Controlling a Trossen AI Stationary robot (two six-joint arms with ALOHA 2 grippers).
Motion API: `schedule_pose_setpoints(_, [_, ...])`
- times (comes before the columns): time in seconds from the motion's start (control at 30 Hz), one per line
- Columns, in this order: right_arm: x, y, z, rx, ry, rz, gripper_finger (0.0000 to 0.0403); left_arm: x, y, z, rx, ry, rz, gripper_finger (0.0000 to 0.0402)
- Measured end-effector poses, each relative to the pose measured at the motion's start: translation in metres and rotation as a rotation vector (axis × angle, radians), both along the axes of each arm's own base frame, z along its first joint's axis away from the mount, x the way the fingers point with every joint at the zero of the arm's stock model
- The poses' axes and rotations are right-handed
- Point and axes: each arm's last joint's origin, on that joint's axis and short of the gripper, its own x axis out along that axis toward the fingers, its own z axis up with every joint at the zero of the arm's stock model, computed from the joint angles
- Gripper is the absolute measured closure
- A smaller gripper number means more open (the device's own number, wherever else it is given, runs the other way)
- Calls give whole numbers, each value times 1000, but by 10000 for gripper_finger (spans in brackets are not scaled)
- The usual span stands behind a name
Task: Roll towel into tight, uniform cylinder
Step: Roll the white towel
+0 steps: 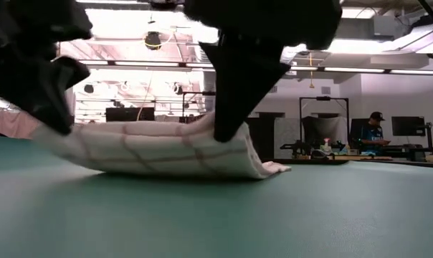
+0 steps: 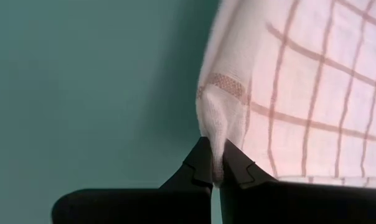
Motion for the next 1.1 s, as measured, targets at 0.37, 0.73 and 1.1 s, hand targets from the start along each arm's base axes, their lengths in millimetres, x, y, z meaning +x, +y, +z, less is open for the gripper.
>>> schedule_pose_setpoints(0.37, [-4, 12, 1, 112, -12, -43, 388, 2, -23, -20, -40, 26, -84, 401])
schedule_pose_setpoints(0.73, [-10, 16, 4, 96, -11, -49, 388, 10, -9, 4, -15, -81, -131, 401])
schedule_pose_setpoints(1.1, [-6, -9, 72, 77, -172, 105, 388, 5, -2, 34, 10, -208, -168, 401])
